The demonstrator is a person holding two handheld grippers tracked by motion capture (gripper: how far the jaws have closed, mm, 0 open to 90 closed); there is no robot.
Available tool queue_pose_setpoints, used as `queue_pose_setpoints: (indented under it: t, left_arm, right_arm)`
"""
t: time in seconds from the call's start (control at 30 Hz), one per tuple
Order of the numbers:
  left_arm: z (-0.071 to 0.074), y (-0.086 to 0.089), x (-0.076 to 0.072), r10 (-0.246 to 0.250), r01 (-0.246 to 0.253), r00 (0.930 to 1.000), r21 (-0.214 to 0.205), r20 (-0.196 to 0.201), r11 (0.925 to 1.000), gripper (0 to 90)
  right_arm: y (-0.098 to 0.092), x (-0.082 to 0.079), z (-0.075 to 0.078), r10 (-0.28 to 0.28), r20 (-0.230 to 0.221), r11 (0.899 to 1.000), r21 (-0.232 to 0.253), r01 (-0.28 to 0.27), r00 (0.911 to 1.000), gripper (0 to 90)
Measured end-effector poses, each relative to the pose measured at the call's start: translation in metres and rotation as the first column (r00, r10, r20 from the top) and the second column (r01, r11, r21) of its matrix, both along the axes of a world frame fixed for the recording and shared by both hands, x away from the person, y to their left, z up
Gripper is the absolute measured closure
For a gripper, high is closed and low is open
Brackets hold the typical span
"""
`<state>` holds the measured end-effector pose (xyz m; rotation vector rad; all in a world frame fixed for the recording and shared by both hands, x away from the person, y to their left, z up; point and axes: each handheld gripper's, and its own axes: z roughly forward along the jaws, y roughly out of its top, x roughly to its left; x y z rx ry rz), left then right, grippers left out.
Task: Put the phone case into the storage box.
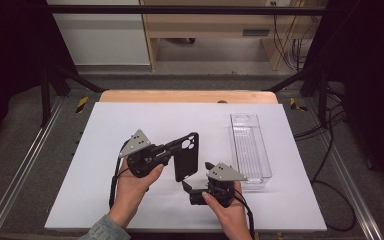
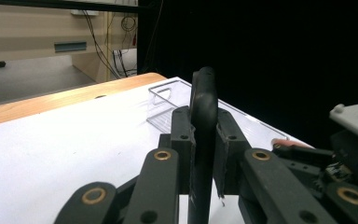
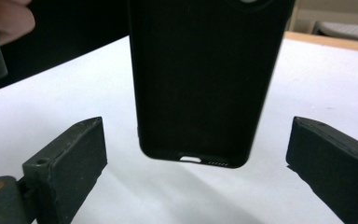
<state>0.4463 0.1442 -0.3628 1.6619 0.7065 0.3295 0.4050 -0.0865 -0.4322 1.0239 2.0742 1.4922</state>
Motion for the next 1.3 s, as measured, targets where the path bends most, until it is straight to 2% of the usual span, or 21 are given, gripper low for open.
queue_pose_setpoints:
  t: [0.17, 0.27, 0.37, 0.47, 0.73, 0.93, 1.3]
  left_arm:
    - [-0.002, -0.001, 0.000, -0.004, 0.004, 1.0000, -0.008, 0.002, 1.0000, 80.7]
    - [-0.003, -0.003, -0.001, -0.013, 0.013, 0.9999, -0.004, 0.006, 0.9999, 80.7]
    - [-0.005, -0.005, -0.001, -0.015, 0.015, 0.9999, -0.006, 0.005, 0.9999, 80.6]
    - [-0.006, -0.007, -0.001, -0.021, 0.021, 0.9997, -0.002, 0.012, 0.9998, 80.6]
    - [-0.009, -0.013, -0.005, -0.039, 0.039, 0.9991, 0.005, 0.017, 0.9992, 80.7]
    - [-0.010, -0.017, -0.008, -0.055, 0.055, 0.9984, 0.005, 0.016, 0.9985, 80.7]
    - [-0.012, -0.027, -0.015, -0.079, 0.079, 0.9966, 0.011, 0.024, 0.9968, 80.7]
  right_arm:
    - [-0.002, -0.003, 0.003, -0.036, 0.034, 0.999, 0.021, 0.035, 0.9988, 6.6]
    - [-0.002, -0.004, 0.005, -0.072, 0.072, 0.997, 0.024, 0.070, 0.9948, 6.7]
    - [-0.001, -0.005, 0.005, -0.099, 0.092, 0.995, 0.029, 0.096, 0.9909, 7.0]
    - [0.000, -0.006, 0.006, -0.123, 0.097, 0.992, 0.037, 0.120, 0.9875, 7.6]
    - [0.001, -0.007, 0.008, -0.124, 0.099, 0.991, 0.071, 0.118, 0.9873, 7.5]
    - [-0.001, -0.007, 0.009, -0.116, 0.085, 0.988, 0.115, 0.106, 0.9896, 7.2]
    - [-0.003, -0.006, 0.009, -0.138, 0.083, 0.984, 0.123, 0.127, 0.9870, 6.4]
